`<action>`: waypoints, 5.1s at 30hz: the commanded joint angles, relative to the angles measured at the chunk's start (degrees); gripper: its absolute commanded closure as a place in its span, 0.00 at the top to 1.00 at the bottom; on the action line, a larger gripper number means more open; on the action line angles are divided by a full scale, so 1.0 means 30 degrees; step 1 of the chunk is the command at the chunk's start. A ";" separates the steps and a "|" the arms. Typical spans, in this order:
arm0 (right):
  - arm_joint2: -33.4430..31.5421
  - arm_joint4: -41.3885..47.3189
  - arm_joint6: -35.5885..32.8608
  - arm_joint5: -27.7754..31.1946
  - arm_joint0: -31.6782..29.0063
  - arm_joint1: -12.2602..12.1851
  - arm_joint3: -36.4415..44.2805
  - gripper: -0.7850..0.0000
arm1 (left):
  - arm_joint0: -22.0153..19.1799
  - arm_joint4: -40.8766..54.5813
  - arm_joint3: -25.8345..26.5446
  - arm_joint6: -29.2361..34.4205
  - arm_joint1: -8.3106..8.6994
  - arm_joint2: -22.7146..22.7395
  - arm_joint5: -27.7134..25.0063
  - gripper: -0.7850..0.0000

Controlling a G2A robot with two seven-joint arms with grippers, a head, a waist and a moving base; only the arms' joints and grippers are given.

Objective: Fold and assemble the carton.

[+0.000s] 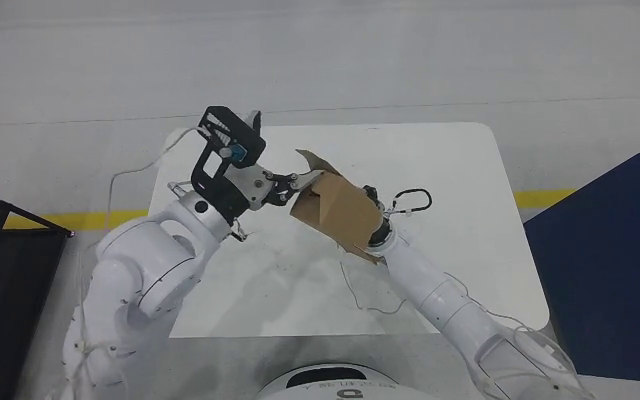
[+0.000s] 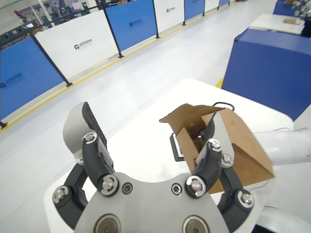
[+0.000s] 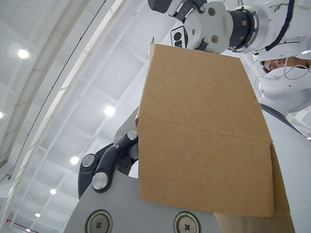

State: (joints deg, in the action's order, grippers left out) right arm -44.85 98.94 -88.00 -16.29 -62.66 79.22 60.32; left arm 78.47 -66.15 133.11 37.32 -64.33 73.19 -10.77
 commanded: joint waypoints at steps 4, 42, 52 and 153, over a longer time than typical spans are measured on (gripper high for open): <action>-0.0161 0.0007 0.0000 0.0000 -0.0187 -0.0048 0.0090 0.00 | -0.0102 -0.2115 -0.0294 -0.0296 -0.0098 -0.1240 0.0472 1.00; -0.2095 -0.2800 0.3473 -0.0385 -0.1814 -0.0528 0.2799 0.00 | 0.1357 -0.1644 -0.0844 -0.1477 0.0002 0.2272 -0.0184 1.00; -0.2315 -0.2693 0.3632 -0.0798 -0.1820 -0.0329 0.2725 0.00 | 0.0788 -0.1716 -0.1213 -0.1149 -0.0067 0.1516 -0.0417 1.00; 0.0061 0.1744 0.3772 -0.3772 -0.0227 -0.0387 0.2042 0.00 | 0.0725 0.8800 -0.4009 -0.1081 0.0390 0.2489 -0.4053 1.00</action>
State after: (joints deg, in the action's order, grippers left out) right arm -44.69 104.08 -76.55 -27.72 -63.26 78.07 66.46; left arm 80.92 -39.75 121.07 34.20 -63.13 81.09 -23.20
